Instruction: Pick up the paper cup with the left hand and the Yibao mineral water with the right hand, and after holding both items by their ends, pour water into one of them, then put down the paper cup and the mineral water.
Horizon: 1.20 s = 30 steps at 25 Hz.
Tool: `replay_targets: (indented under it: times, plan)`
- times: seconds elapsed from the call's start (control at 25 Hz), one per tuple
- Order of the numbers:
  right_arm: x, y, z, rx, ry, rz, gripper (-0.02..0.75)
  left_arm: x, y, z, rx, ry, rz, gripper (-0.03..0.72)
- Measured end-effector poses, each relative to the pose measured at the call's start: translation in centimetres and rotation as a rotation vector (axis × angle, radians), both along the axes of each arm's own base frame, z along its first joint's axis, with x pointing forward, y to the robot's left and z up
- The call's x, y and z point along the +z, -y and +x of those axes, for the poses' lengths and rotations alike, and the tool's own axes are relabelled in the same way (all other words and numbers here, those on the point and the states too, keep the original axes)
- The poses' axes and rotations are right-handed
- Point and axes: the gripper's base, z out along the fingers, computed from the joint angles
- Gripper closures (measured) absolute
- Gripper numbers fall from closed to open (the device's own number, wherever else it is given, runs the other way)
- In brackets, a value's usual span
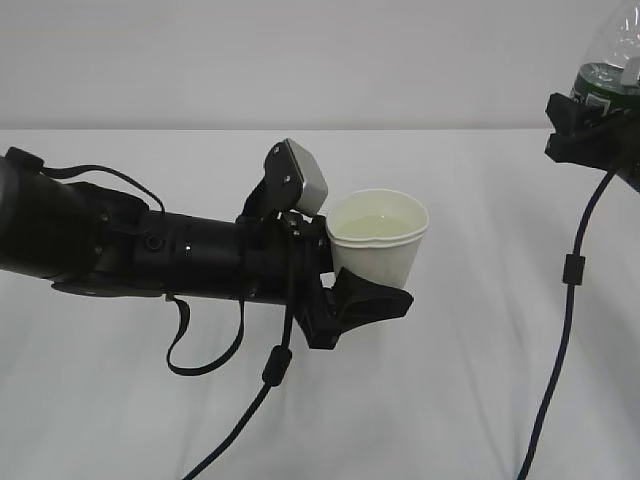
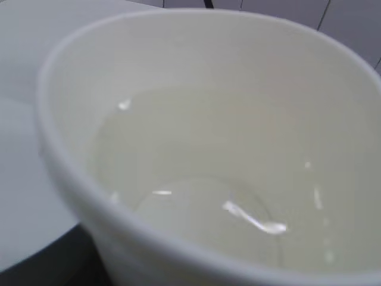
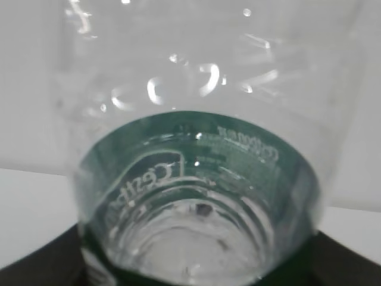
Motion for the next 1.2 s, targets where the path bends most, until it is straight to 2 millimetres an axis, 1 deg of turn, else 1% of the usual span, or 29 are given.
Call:
replay_targets:
  times: [0.12,0.32,0.56,0.88,1.2]
  plan:
    - [-0.1,0.0,0.0,0.0,-0.003,-0.003,0.303,0.0,0.0,0.0,0.0,0.0,0.0,0.232]
    - [-1.3,0.0,0.2,0.001,-0.031,0.0,0.303,0.0,0.0,0.0,0.0,0.0,0.0,0.232]
    - [-2.1,0.0,0.4,0.004,-0.026,0.006,0.303,0.0,0.0,0.0,0.0,0.0,0.0,0.232]
    - [-4.3,0.0,0.7,0.007,-0.063,0.014,0.303,0.1,0.0,0.0,-0.004,0.0,-0.006,0.232]
    - [-5.3,0.0,1.8,0.012,-0.059,0.014,0.303,0.1,0.0,0.0,-0.002,-0.001,-0.008,0.232]
